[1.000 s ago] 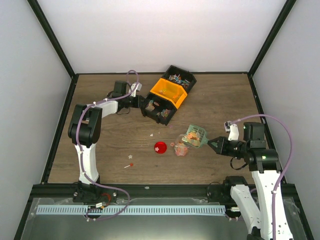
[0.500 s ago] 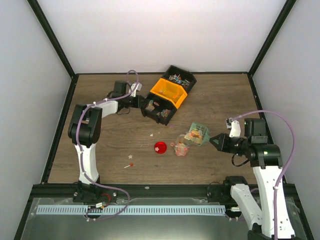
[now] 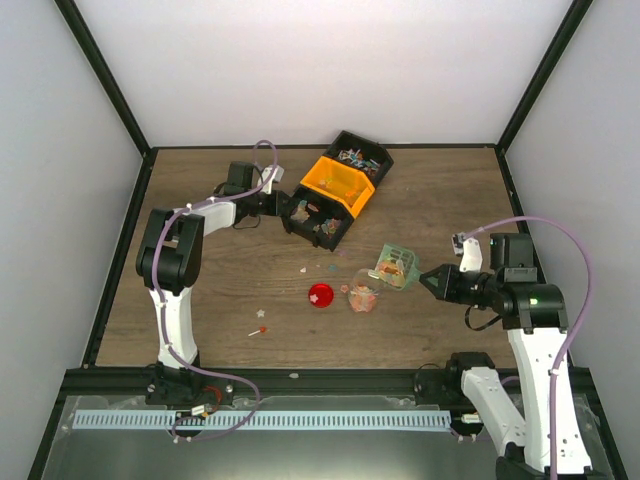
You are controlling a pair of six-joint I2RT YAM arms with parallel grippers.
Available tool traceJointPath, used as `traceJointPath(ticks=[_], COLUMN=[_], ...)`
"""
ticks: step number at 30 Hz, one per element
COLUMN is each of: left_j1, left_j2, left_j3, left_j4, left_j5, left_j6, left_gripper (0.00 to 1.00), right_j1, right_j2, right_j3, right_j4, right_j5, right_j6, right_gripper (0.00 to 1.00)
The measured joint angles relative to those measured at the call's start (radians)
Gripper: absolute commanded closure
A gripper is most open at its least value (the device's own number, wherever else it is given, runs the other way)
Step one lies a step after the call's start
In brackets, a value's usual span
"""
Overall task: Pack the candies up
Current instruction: Place the fake candies in the packing bottle.
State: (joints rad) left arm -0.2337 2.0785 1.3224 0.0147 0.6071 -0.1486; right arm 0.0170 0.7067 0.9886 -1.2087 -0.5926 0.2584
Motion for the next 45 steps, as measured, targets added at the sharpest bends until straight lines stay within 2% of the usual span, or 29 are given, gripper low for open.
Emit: traceJointPath(ticks=[25,30,36,45], left_j1=[0.010,0.011,0.013,0.013], left_j2=[0.001,0.002,0.002,0.002], left_j3=[-0.012,-0.013,-0.014,-0.015], left_j4=[0.023,0.026,0.029,0.029], left_j5=[0.024,0.027,0.029,0.031], left_j6=[0.000,-0.001,-0.001,-0.001], left_gripper=[0.96,0.96,0.96,0.96], right_j1=[0.011,0.061,0.179,0.189], right_j2=[0.069,0.085,0.098,0.100], right_j3=[0.032,0.032,0.029,0.024], right_j4=[-0.031,-0.012,0.027,0.065], right_j5=[0.011,0.027,0.078,0.130], right_j6=[-0.019,-0.009,0.043,0.083], right_gripper=[0.99,0.99,0.99,0.99])
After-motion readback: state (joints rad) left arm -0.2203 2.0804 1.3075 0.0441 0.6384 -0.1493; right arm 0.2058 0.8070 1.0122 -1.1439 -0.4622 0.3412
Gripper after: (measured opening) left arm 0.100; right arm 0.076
